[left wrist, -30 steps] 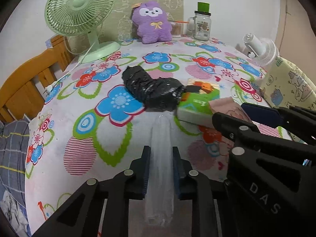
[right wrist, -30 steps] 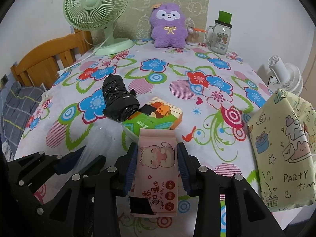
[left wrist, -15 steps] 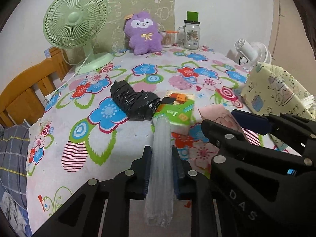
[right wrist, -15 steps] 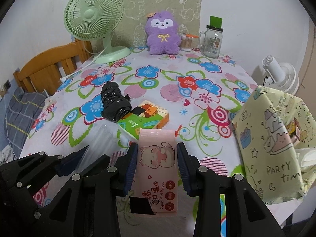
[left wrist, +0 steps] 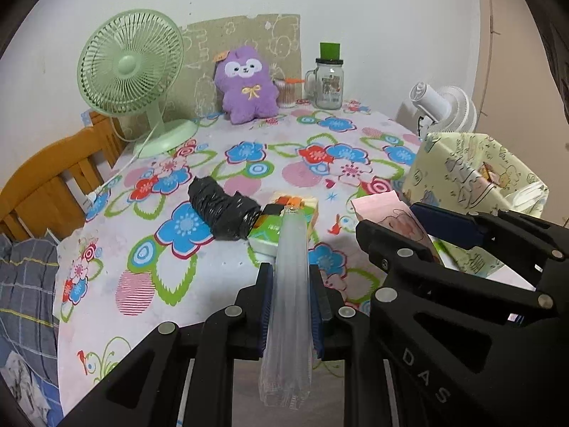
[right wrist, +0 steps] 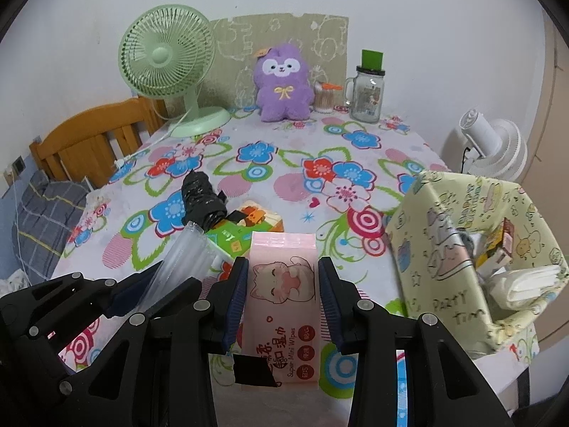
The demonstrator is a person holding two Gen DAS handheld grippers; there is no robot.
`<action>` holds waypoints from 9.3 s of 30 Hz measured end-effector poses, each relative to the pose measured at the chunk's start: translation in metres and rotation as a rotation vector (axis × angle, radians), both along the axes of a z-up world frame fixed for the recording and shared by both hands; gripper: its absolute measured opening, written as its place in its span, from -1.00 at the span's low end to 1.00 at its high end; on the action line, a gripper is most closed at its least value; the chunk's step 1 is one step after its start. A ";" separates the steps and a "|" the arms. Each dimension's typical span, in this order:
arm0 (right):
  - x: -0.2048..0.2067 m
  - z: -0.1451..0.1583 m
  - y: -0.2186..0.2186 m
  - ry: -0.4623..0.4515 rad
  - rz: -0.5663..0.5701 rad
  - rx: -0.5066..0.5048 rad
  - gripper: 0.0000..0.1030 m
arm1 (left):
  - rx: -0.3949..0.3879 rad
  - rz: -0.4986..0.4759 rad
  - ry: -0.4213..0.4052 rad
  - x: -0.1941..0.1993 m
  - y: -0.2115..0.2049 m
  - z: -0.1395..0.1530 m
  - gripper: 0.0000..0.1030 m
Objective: Organize soft objects
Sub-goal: 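Carry the wipe pack and plastic tube with both grippers over the yellow-green box, then open both grippers to drop the wipe pack and tube into the box, then move both open grippers back over the table toward the black umbrella and green pack, then grasp the black plastic-wrapped umbrella with the left gripper while the right gripper approaches the green pack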
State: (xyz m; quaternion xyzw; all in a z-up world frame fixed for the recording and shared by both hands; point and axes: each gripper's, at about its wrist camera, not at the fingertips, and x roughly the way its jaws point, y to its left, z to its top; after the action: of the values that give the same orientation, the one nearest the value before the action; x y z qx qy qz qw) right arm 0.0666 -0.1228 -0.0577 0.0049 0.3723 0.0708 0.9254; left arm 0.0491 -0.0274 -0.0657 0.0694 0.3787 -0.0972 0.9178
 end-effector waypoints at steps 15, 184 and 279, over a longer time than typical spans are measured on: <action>-0.014 0.030 -0.029 -0.054 -0.029 0.000 -0.17 | -0.009 -0.028 -0.050 -0.012 -0.026 0.028 -0.66; -0.014 0.068 -0.088 -0.122 -0.146 -0.019 0.61 | 0.052 -0.065 -0.178 -0.006 -0.089 0.068 0.82; 0.105 -0.051 0.054 0.125 0.096 -0.017 0.86 | 0.039 0.166 0.135 0.085 0.047 -0.042 0.94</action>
State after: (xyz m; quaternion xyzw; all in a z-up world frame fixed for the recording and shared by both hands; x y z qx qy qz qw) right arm 0.1712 -0.0686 -0.1089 -0.0163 0.4298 0.1115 0.8959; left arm 0.1345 0.0198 -0.1075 0.0489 0.4458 -0.0178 0.8936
